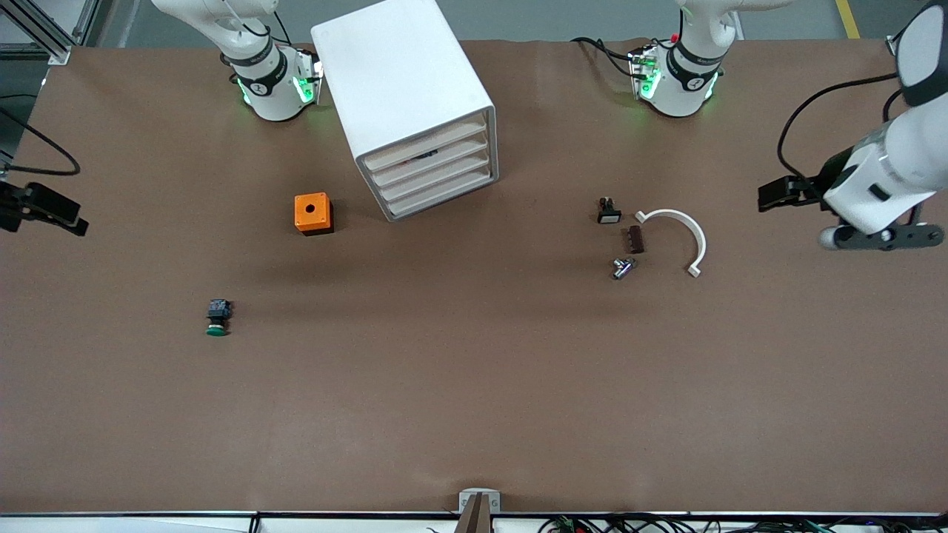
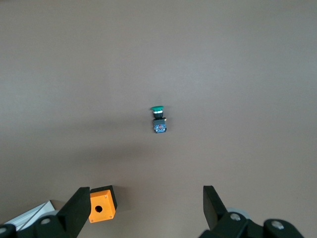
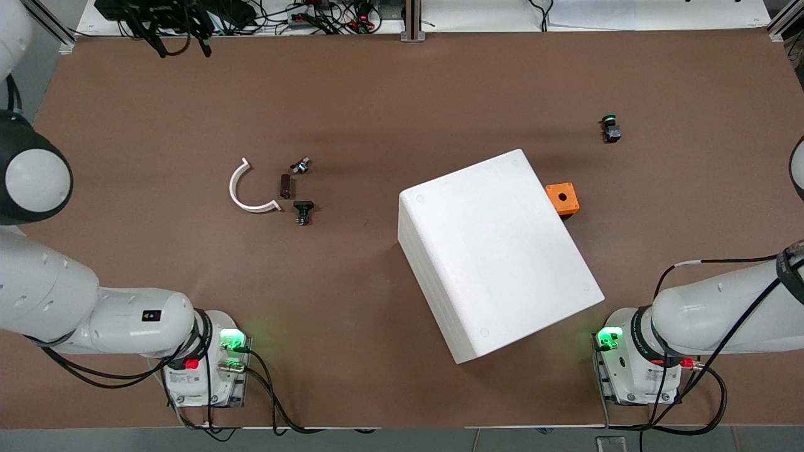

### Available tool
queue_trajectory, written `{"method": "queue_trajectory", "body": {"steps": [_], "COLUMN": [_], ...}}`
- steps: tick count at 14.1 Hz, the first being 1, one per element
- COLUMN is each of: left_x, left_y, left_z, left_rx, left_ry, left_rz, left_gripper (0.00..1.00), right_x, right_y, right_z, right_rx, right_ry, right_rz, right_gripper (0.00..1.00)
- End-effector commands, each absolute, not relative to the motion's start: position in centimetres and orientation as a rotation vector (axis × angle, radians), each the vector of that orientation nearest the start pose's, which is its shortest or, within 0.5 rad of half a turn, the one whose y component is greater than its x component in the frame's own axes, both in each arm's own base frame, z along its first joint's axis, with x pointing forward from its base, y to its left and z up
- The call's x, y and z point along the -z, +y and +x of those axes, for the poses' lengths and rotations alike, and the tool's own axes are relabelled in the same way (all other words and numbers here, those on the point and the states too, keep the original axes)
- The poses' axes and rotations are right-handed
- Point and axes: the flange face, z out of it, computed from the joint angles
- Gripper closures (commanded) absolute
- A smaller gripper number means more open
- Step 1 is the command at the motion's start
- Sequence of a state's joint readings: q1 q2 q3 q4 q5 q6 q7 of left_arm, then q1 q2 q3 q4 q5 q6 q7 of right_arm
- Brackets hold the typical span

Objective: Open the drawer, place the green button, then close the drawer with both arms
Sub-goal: 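Reach the right gripper to the green button while the left gripper nears the cabinet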

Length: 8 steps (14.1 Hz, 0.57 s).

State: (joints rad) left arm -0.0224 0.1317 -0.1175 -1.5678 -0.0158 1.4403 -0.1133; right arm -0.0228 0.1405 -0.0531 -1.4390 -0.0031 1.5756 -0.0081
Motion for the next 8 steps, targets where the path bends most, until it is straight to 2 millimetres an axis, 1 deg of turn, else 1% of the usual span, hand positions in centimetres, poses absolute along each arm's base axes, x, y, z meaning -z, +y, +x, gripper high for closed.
{"method": "queue_trajectory", "body": {"steps": [1, 2, 3, 4, 5, 6, 7, 8], "left_x": [-52.6, -51.5, -49.9, -48.5, -47.6, -46.9, -45.8, -45.0], "left_y": [-10.7, -11.3, -11.7, -12.7, -14.1, -15.0, -16.0, -17.0], "left_z": [56.5, 56.7, 56.9, 56.9, 56.8, 56.8, 56.8, 56.8], "left_rx": [-0.530, -0.576, -0.647, -0.710, -0.761, -0.799, -0.848, -0.900], "left_ry": [0.076, 0.069, 0.100, 0.124, 0.151, 0.173, 0.195, 0.228], "left_rz": [-3.108, -3.115, -3.116, -3.117, -3.135, -3.149, -3.166, -3.198], "left_gripper": [0.00, 0.00, 0.00, 0.00, 0.00, 0.00, 0.00, 0.00], "right_x": [-54.3, -51.2, -48.6, -46.2, -44.1, -42.3, -39.9, -38.2], "right_y": [-5.1, -5.8, -6.8, -7.2, -7.2, -7.3, -7.2, -7.1], "right_z": [62.7, 63.7, 64.2, 64.7, 64.9, 65.2, 65.6, 66.0], "right_rx": [-0.116, -0.158, -0.187, -0.190, -0.176, -0.152, -0.128, -0.127], "right_ry": [0.118, 0.129, 0.143, 0.145, 0.141, 0.140, 0.134, 0.115], "right_rz": [-3.150, -3.150, -3.147, -3.148, -3.151, -3.154, -3.157, -3.170], "right_gripper": [0.00, 0.00, 0.00, 0.00, 0.00, 0.00, 0.00, 0.00]}}
